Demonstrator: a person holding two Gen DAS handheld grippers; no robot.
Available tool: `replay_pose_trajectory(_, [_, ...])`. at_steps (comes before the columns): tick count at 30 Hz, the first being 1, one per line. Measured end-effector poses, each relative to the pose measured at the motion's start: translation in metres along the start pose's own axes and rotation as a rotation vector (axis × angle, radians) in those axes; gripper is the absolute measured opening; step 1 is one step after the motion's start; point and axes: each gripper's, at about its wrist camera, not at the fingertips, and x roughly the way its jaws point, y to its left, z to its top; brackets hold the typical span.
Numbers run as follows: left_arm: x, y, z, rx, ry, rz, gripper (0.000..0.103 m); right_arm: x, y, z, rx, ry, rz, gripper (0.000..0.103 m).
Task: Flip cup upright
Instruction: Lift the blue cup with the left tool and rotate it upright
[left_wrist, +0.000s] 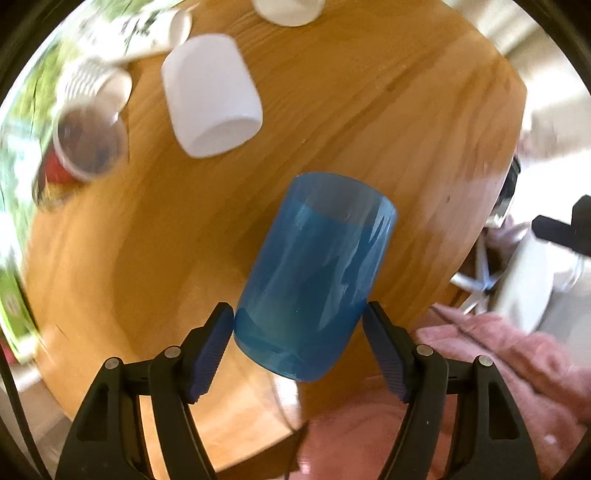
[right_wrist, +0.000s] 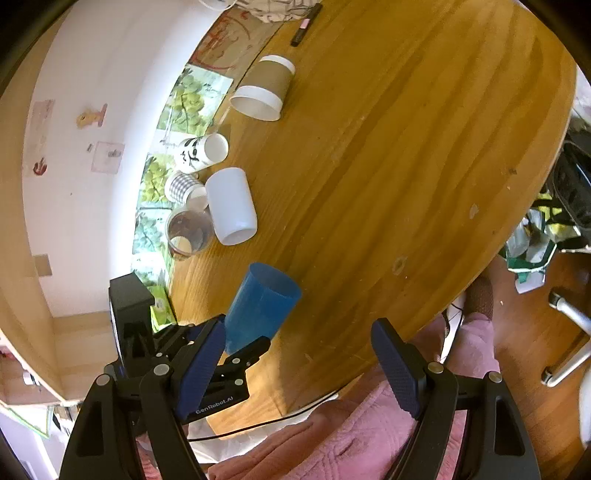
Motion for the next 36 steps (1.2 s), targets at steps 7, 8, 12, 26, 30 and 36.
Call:
replay_pose_trajectory(7, [-0.002, 0.007, -0.007, -0.223, -0.015, -0.098, 0.075, -0.006, -0.002, 0.01, -0.061, 0.042, 0.009, 0.082])
replay_pose_trajectory(8, [-0.002, 0.009, -0.01, -0.253, -0.02, -0.109, 0.075, -0.007, -0.002, 0.012, -0.073, 0.049, 0.009, 0.082])
replay_pose_trajectory(12, [0.004, 0.007, -0.012, -0.387, -0.049, -0.175, 0.074, -0.009, -0.003, 0.019, -0.103, 0.074, 0.009, 0.082])
replay_pose_trajectory(26, [0.022, -0.008, -0.016, -0.625, -0.156, -0.293, 0.074, -0.006, -0.014, 0.044, -0.182, 0.185, -0.021, 0.082])
replay_pose_trajectory(30, [0.023, -0.011, -0.018, -0.659, -0.184, -0.299, 0.074, -0.001, -0.016, 0.049, -0.203, 0.216, -0.039, 0.082])
replay_pose_trajectory(36, [0.025, -0.007, -0.023, -0.681, -0.203, -0.301, 0.075, 0.008, -0.012, 0.053, -0.234, 0.258, -0.051, 0.082])
